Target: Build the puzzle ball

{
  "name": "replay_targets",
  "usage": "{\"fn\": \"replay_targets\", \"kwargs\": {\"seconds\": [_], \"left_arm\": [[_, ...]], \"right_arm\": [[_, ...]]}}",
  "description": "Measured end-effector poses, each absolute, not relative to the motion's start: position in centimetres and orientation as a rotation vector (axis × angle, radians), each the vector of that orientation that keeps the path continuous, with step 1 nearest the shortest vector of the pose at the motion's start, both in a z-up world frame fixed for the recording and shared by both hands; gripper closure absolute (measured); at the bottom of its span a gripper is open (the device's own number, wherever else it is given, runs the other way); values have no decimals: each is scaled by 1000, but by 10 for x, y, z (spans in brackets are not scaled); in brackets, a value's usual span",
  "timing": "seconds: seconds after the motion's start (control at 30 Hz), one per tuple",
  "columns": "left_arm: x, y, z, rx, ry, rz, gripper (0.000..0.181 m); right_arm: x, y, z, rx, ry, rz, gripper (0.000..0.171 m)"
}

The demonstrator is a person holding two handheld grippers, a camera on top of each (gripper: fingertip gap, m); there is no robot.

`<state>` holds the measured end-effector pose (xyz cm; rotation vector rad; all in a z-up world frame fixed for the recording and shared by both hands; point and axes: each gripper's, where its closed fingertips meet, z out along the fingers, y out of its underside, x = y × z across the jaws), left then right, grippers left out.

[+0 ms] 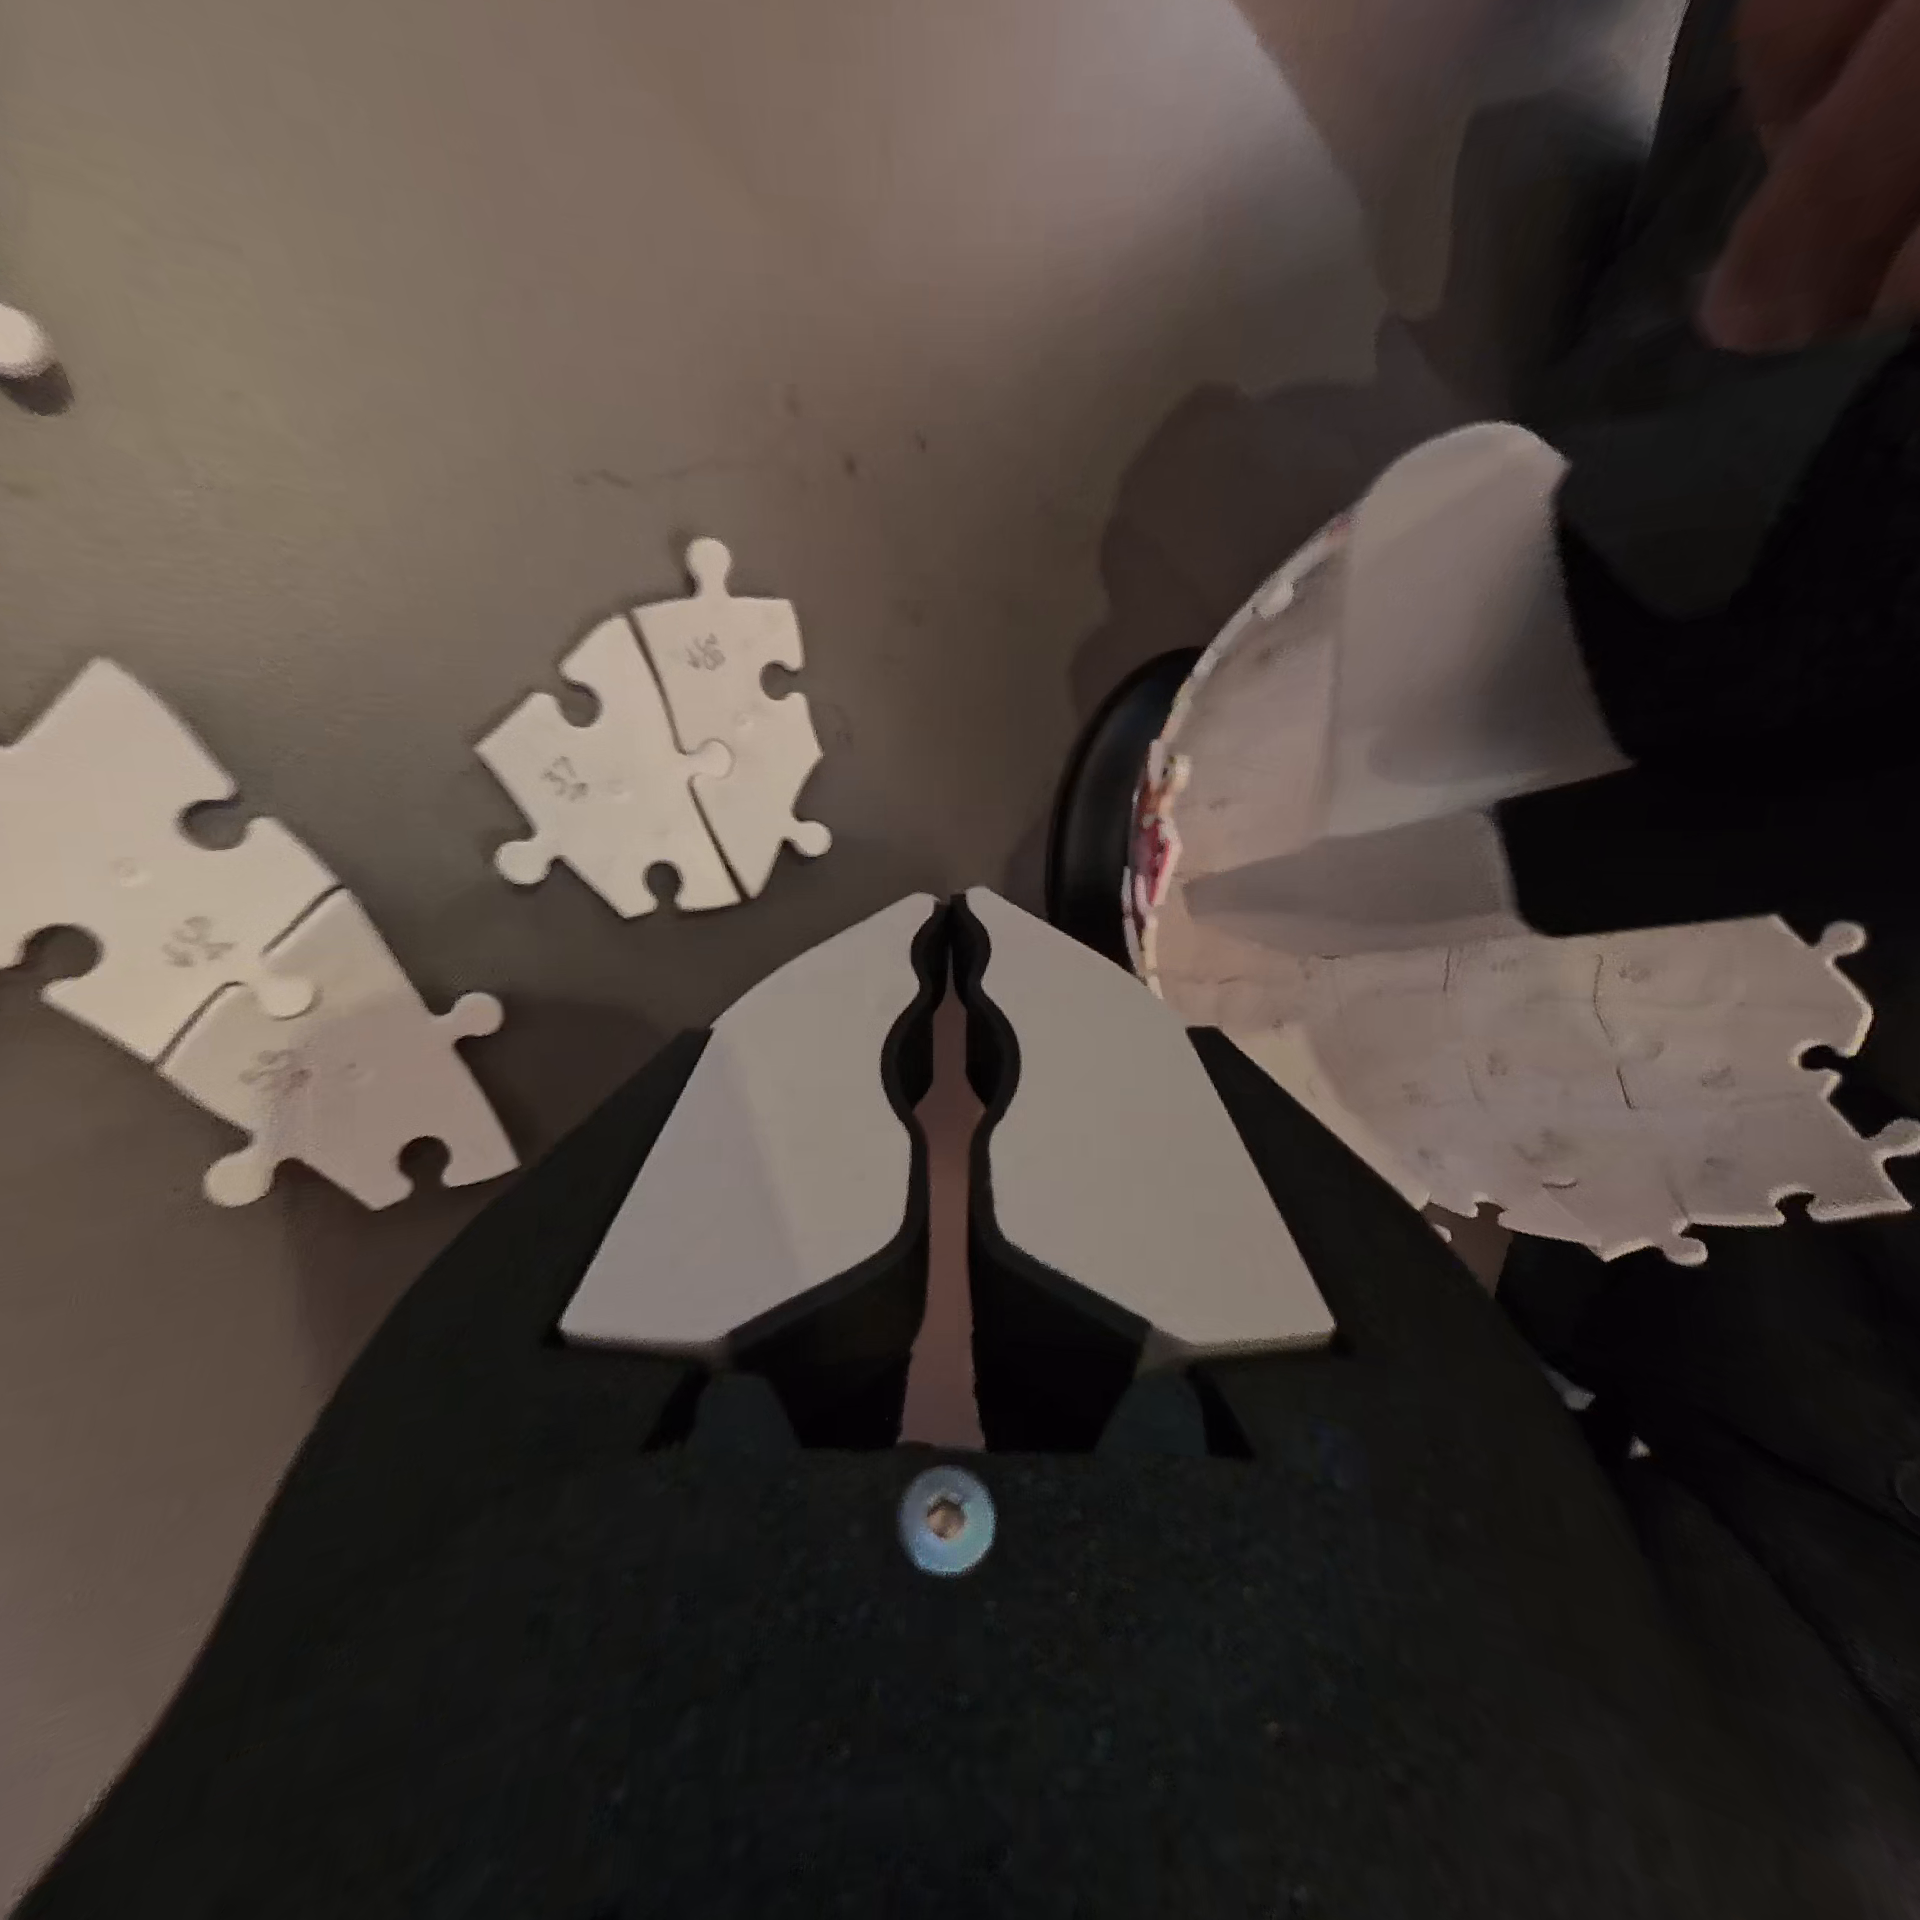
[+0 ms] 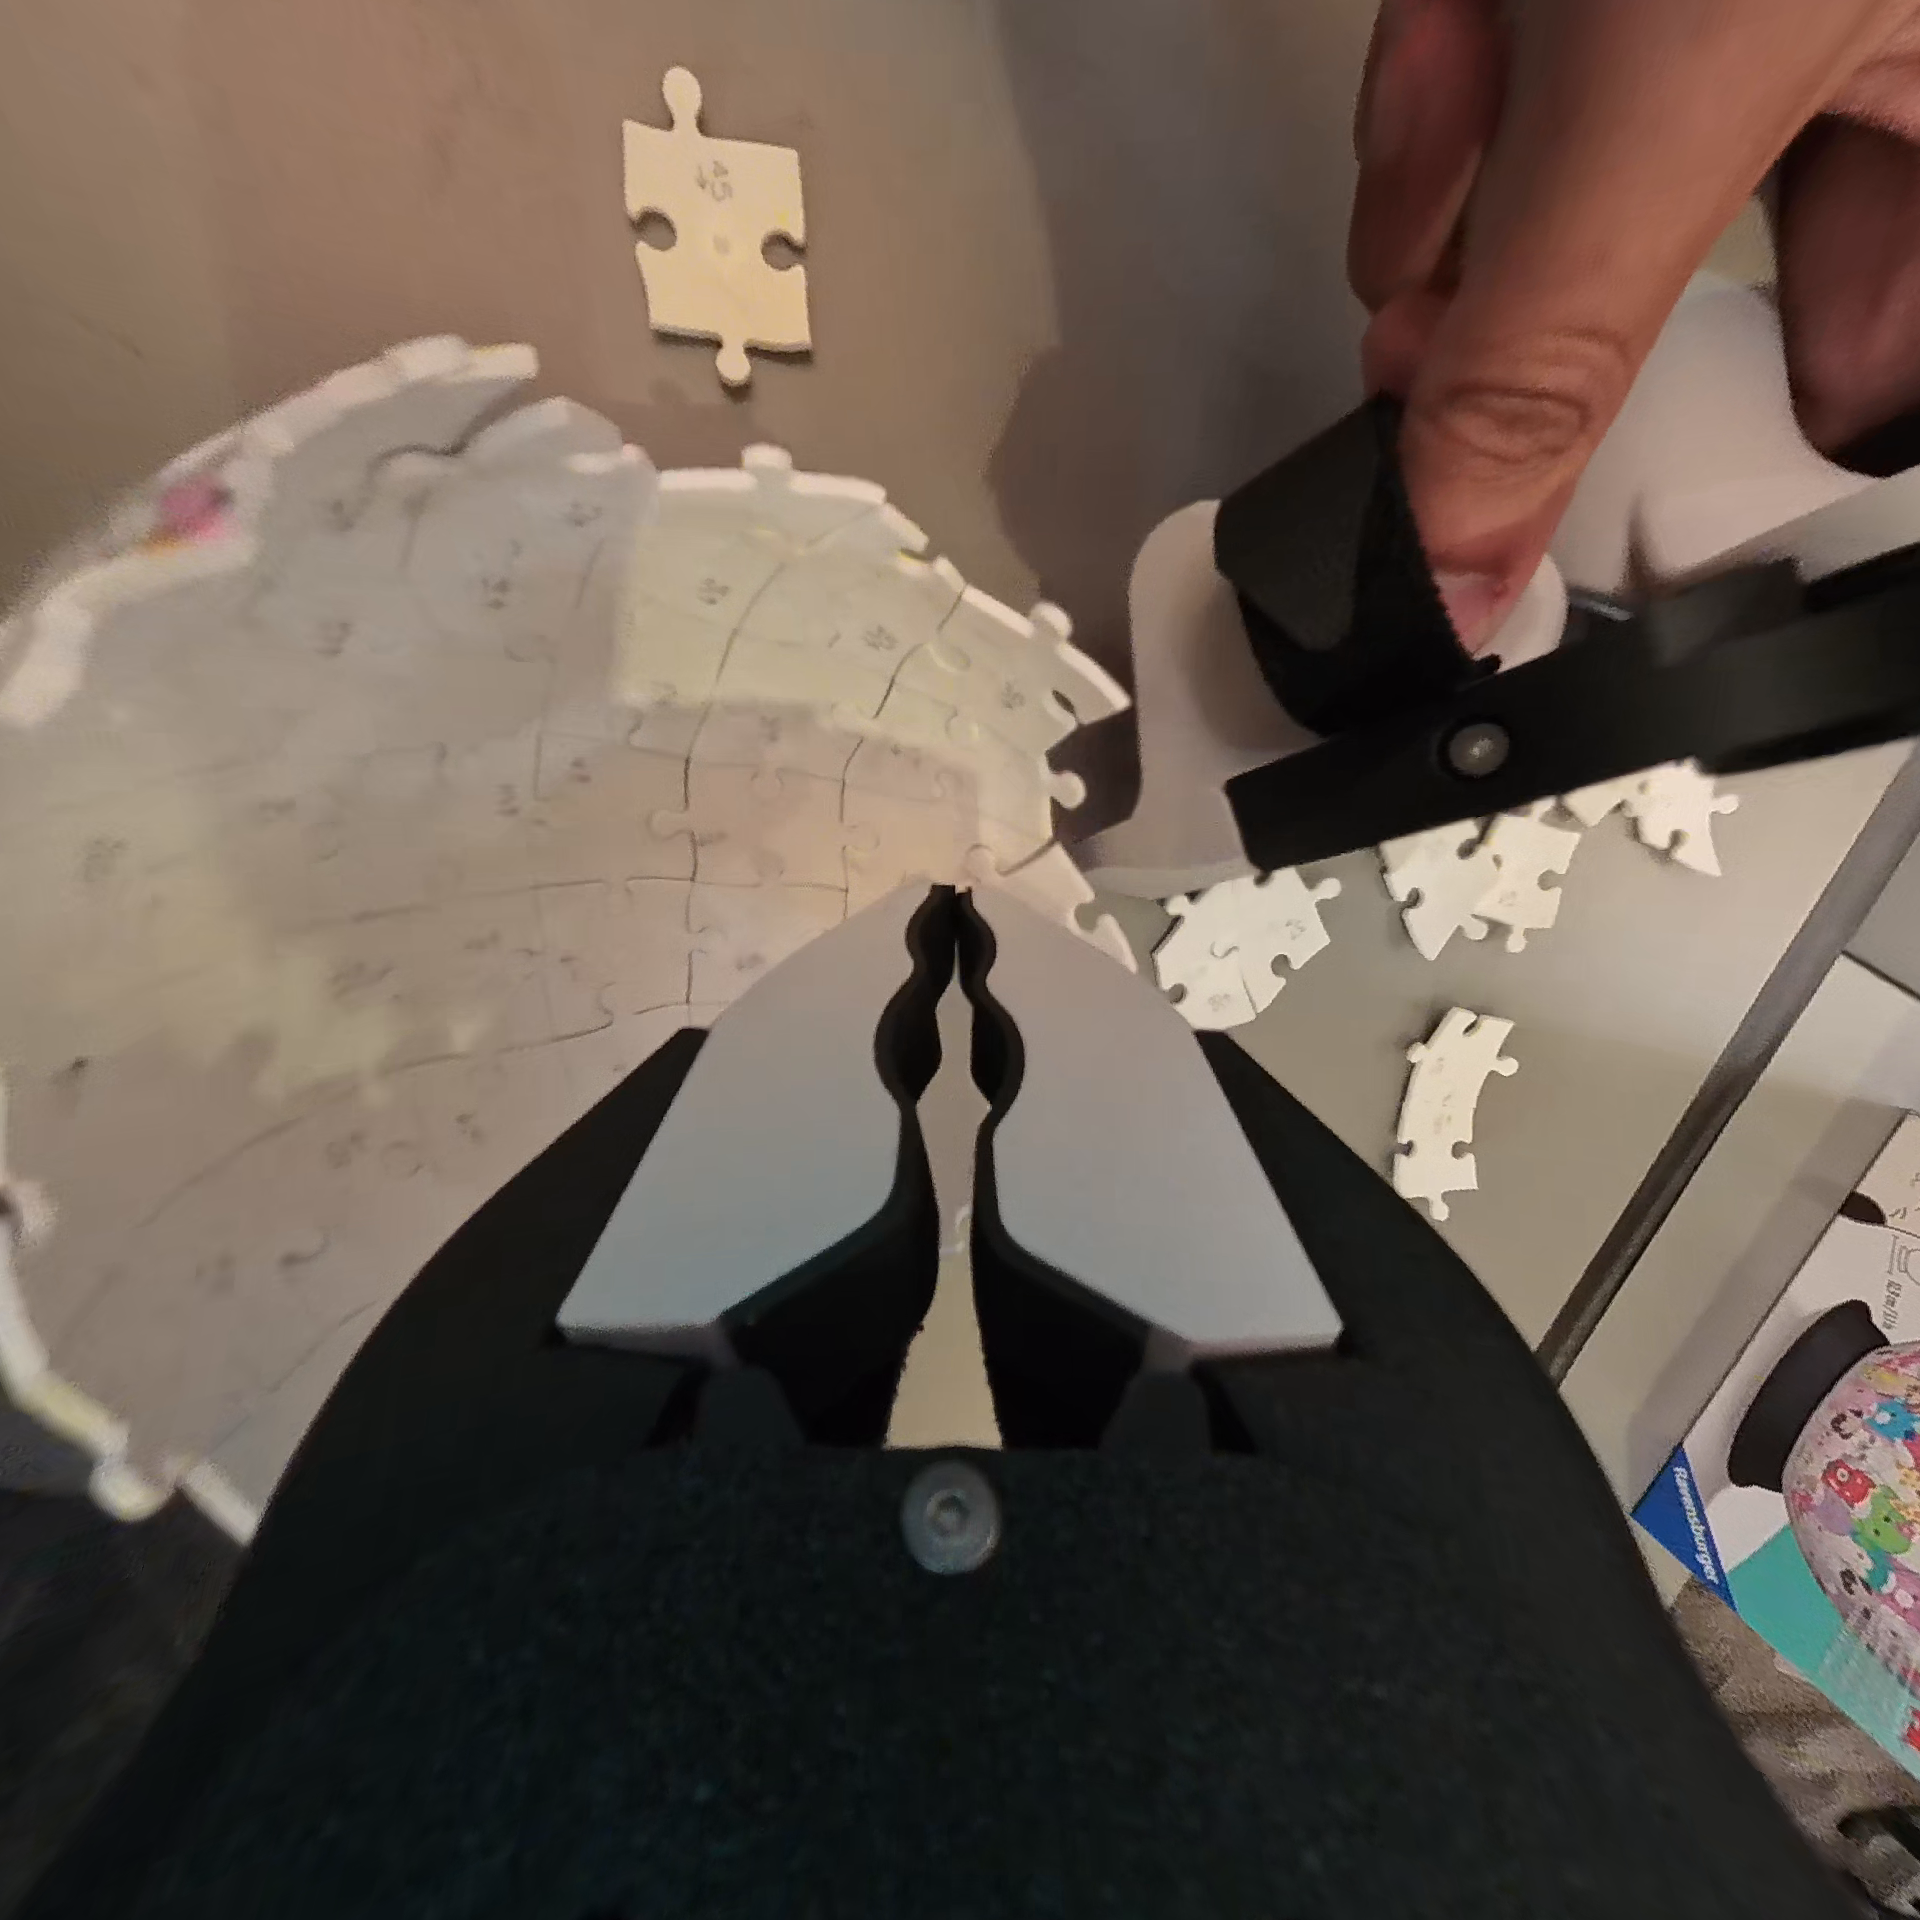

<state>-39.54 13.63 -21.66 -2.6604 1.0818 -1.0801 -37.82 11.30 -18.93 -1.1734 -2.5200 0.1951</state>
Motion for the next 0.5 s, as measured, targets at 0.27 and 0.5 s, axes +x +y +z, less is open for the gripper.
{"fn": "replay_targets", "kwargs": {"seconds": [0.27,0.5], "left_arm": [[-392,138,-214,-2625,1054,-1154,181],[-401,140,-179,-2524,1014,-1204,166]], "right_arm": [[-376,149,-160,-1314,-2326,241,171],[-383,147,-167,-1533,-2376,543,156]]}}
